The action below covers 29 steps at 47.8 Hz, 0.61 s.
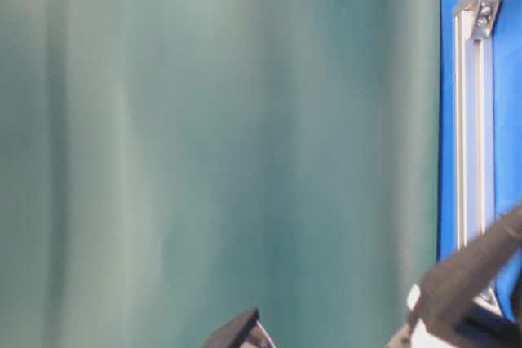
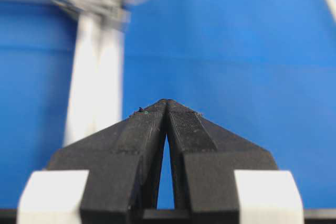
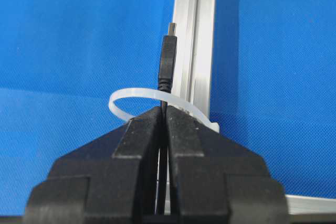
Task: Insert the wire through the string loop located on the right side.
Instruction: 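Move the left gripper to the plug emerging from the loop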
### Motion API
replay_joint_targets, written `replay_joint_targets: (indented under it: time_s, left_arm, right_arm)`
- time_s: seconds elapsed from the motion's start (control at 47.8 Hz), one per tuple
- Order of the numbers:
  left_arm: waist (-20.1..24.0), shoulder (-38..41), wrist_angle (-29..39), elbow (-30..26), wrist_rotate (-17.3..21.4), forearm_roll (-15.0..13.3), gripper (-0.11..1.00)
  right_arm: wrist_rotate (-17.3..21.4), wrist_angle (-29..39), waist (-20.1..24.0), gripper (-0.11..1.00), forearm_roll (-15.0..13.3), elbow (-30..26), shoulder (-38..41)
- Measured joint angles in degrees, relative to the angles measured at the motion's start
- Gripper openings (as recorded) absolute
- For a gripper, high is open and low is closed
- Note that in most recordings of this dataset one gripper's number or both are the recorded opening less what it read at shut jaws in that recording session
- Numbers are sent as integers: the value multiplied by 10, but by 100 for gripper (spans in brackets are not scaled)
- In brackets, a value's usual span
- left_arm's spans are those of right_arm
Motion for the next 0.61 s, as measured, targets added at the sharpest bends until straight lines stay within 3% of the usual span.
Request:
replay_joint_targets:
  time_s: [0.314, 0.607]
  left_arm:
    - [-4, 0, 1, -6, 1, 0, 0]
    - [28, 25, 38, -88, 18, 0, 0]
  right_arm:
    - [0, 1, 0, -3, 1, 0, 0]
    - [0, 1, 0, -3, 1, 0, 0]
